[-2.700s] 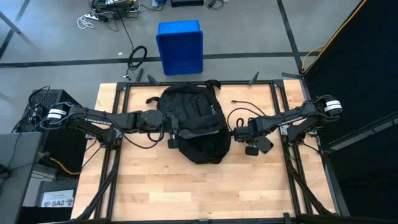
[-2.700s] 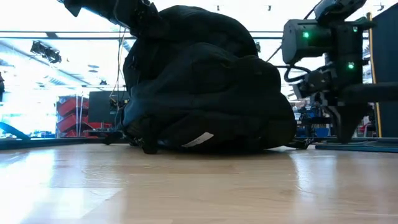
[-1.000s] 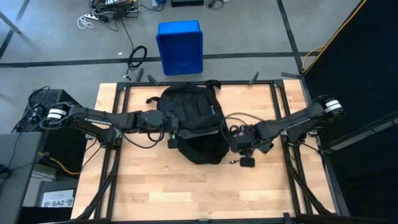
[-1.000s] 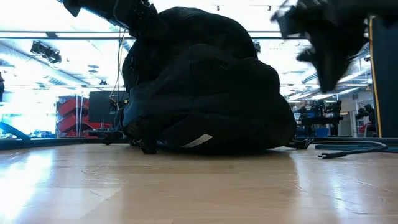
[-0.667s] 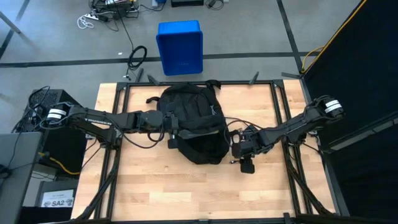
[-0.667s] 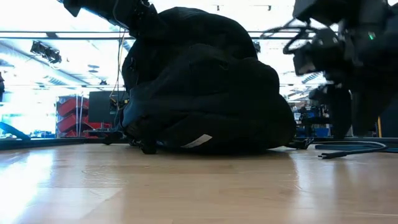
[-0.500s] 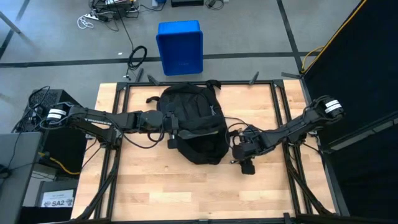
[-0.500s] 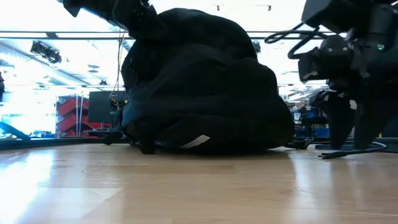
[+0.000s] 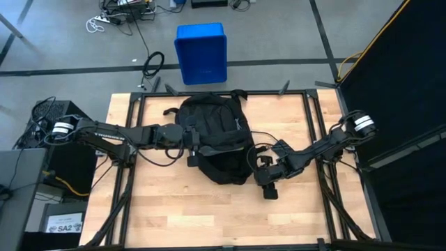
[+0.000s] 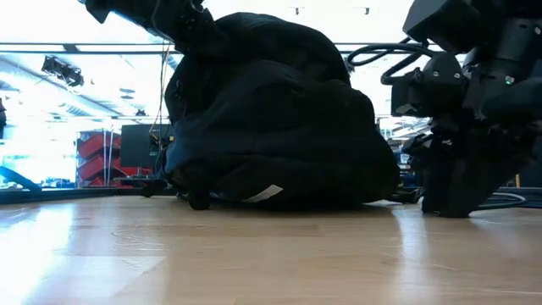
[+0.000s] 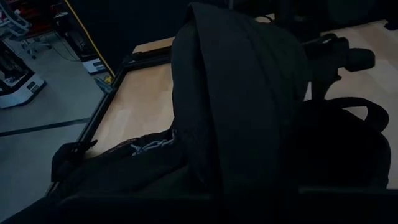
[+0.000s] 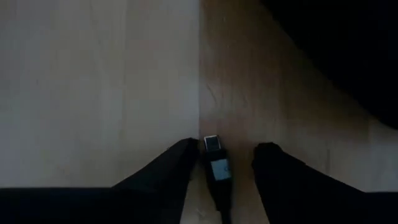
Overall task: Unpack backpack
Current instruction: Put the charger cable into the backpack
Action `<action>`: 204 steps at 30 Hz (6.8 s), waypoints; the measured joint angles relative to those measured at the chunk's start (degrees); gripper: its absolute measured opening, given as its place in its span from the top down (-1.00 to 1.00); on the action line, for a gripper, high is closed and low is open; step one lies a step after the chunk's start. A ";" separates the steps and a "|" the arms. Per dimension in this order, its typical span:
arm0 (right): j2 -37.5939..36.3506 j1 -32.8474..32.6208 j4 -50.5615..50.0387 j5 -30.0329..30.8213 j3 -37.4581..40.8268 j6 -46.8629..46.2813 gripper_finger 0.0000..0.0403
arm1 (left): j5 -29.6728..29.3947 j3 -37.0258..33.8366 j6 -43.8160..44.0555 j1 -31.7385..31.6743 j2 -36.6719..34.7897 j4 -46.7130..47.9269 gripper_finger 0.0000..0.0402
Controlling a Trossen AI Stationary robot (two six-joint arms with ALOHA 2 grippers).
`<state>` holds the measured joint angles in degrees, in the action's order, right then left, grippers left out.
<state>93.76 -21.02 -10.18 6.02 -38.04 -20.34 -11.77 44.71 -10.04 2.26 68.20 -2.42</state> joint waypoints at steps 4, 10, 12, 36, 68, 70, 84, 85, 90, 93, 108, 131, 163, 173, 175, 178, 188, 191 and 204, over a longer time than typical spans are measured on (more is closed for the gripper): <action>-0.39 -0.02 0.23 -0.66 0.06 -0.99 0.71 | -0.02 0.00 0.00 -0.02 0.00 0.20 1.00; -0.89 0.00 0.88 -0.89 0.35 -2.81 0.91 | -0.02 0.00 0.20 -0.02 0.00 0.27 1.00; -1.99 -0.06 1.17 -0.41 0.57 -3.04 0.93 | -0.02 0.00 0.22 0.00 0.00 0.39 1.00; -16.99 2.67 -12.12 12.04 -18.26 15.51 1.00 | -0.04 0.00 1.42 0.00 0.00 0.89 1.00; -16.96 0.02 -15.32 -2.12 5.12 -3.56 0.33 | -0.06 0.00 1.75 0.00 0.00 1.10 1.00; -16.96 0.02 -14.88 -2.12 5.81 -3.56 0.35 | -0.06 0.00 1.75 -0.01 0.00 1.10 1.00; -8.12 -2.16 -8.28 -0.59 5.87 -6.22 0.39 | -0.06 -0.04 1.77 -0.02 0.00 1.07 1.00; -7.84 -2.16 -8.23 -0.64 5.60 -6.24 0.44 | -0.08 -0.04 1.77 -0.01 0.00 1.04 1.00; -7.90 -1.73 -8.68 -2.29 4.64 -5.50 0.90 | -0.13 -0.04 1.81 -0.02 0.02 0.99 1.00; -7.92 -1.47 -9.37 -3.33 3.75 -5.55 0.96 | -0.13 -0.04 1.90 -0.02 0.02 0.99 1.00; -10.33 -1.40 4.90 -8.70 -4.84 -1.28 1.00 | -0.26 -0.04 2.80 0.00 0.02 0.97 1.00; -23.94 -0.78 5.53 -2.58 -22.79 24.88 1.00 | -0.09 -0.04 2.82 0.00 0.02 1.35 1.00; -23.57 1.48 11.52 -16.69 -38.08 35.08 1.00 | -19.16 -0.04 2.88 0.00 0.02 -2.46 1.00; -23.57 -4.68 12.24 -16.09 -41.25 40.97 1.00 | -21.55 -0.04 5.98 0.00 0.02 -2.40 1.00; -23.57 -5.08 12.65 -15.94 -41.38 41.48 1.00 | -21.55 -0.04 6.22 0.00 0.02 -2.40 1.00; -23.57 -5.14 14.00 -16.55 -41.47 42.16 1.00 | -21.55 -0.04 6.68 0.00 0.02 -2.39 1.00; -20.40 -1.99 12.37 -17.40 -41.49 42.03 1.00 | -20.65 -0.04 7.02 0.00 0.02 -2.46 1.00; -18.37 0.24 12.47 -19.88 -41.47 40.43 1.00 | -20.57 -0.04 7.02 0.00 0.02 -2.59 1.00; -8.10 6.67 7.66 -26.66 -41.38 47.30 1.00 | -18.07 -0.04 7.06 0.02 0.02 -2.45 1.00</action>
<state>85.66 -14.35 -2.52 -20.64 -79.42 26.96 -29.84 44.66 -2.98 2.28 68.23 -4.87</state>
